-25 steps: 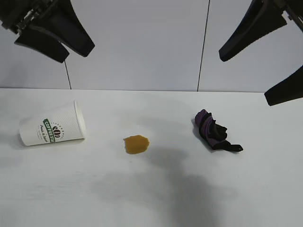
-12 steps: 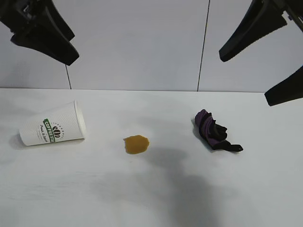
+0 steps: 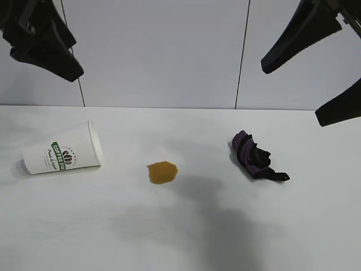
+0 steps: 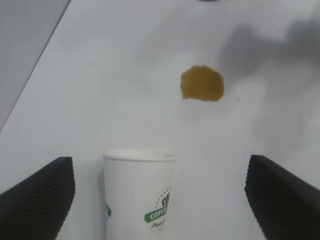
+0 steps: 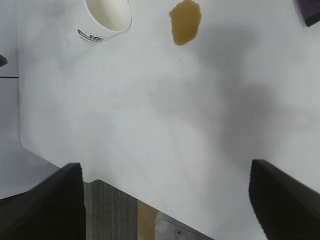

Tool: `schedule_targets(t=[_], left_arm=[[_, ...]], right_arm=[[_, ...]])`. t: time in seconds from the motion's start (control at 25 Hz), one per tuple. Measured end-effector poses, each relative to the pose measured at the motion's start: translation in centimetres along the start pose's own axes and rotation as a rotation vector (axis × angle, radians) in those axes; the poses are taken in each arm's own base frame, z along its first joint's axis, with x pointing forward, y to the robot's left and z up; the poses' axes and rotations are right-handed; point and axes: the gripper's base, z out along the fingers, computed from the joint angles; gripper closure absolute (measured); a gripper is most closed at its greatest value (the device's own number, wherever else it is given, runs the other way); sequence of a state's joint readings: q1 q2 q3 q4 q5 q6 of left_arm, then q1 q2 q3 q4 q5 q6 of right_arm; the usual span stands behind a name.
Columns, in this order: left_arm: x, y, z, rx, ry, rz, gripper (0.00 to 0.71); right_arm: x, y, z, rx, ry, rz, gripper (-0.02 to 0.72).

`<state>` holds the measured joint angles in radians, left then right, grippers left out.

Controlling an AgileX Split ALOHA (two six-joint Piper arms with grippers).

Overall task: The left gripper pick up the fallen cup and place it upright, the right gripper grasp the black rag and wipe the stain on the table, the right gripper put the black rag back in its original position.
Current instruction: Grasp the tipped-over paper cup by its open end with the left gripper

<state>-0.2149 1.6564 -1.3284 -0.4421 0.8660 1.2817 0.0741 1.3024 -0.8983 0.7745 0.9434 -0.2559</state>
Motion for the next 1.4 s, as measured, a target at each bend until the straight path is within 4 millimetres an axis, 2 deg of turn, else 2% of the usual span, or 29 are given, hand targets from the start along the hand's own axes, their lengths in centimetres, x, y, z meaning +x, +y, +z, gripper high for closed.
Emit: schedule_targets(t=[0.2,0.36,0.48,0.6,0.8,1.12,1.4], left_arm=[[1.3,0.3,-0.1,-0.028,0.142,0.014,0.047],[1.7,0.4,0.1,-0.029,0.184,0.027,0.047],[1.8,0.4,1.6,0.002,0.234,0.04,0.047],[1.8,0.0,4.3,0.042,0.312,0.087,0.047],[1.2,-0.1,7.6,0.047,0.414,0.141,0.047],[0.2,1.7,9.7,0.01,0.415,0.105,0.047],[0.6,1.8,11.8,0.043,0.424,0.093,0.047]], right_arm=[[0.0,0.0,0.0,0.0,0.0,0.0,0.081],[0.0,0.0,0.0,-0.001,0.003,0.0,0.081],[0.1,0.0,0.0,-0.002,0.006,0.0,0.081],[0.1,0.0,0.0,-0.002,0.007,0.0,0.081],[0.1,0.0,0.0,-0.002,0.007,0.0,0.081],[0.0,0.0,0.0,-0.001,0.004,0.0,0.081],[0.0,0.0,0.0,-0.001,0.003,0.0,0.081]])
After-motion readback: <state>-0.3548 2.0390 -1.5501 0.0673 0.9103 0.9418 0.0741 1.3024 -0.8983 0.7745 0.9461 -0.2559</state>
